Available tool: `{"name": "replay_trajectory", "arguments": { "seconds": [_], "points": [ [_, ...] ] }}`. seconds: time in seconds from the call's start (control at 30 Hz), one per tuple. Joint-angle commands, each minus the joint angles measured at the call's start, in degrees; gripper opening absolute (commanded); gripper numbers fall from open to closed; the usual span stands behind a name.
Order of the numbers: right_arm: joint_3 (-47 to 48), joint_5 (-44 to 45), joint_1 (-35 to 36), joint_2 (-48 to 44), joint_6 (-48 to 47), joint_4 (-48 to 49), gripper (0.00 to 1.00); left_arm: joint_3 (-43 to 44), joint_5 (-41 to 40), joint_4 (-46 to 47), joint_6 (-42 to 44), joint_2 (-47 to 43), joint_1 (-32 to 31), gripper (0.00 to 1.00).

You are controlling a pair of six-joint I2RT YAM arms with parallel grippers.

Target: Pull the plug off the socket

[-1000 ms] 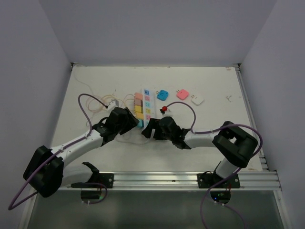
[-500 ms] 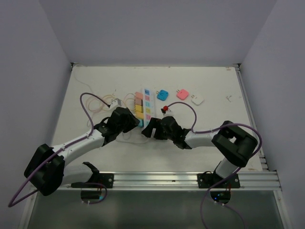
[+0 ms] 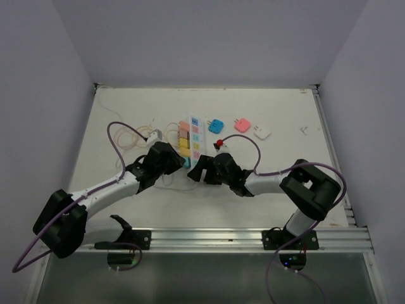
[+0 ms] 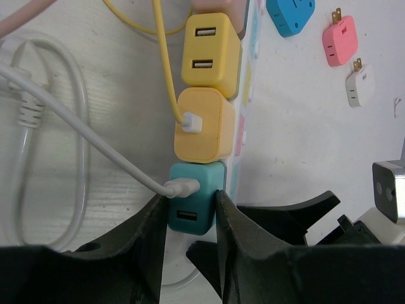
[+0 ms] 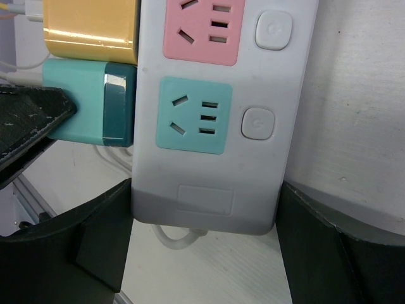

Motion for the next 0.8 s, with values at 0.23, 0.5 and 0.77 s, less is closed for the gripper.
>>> {"name": "replay_trajectory", "arguments": {
  "seconds": [0.23,0.5,0.77],
  "points": [
    [1.26,-0.11,0.10,1.81,-0.87,-10.79,0.00,-1.14,-1.42,3.42,1.84,-1.19,-0.60,0.00],
    [0.21,-0.55,-0.95,2.25,0.00,-11.76,0.00,-4.56,-3.18,7.81,0.79,-6.90,-0.07,0.00],
    [0.38,1.30,-1.56,2.08,0.36,-14.92,0.00,-6.41,-0.89,10.09,0.52,-9.28,2.65,0.00]
  ]
}}
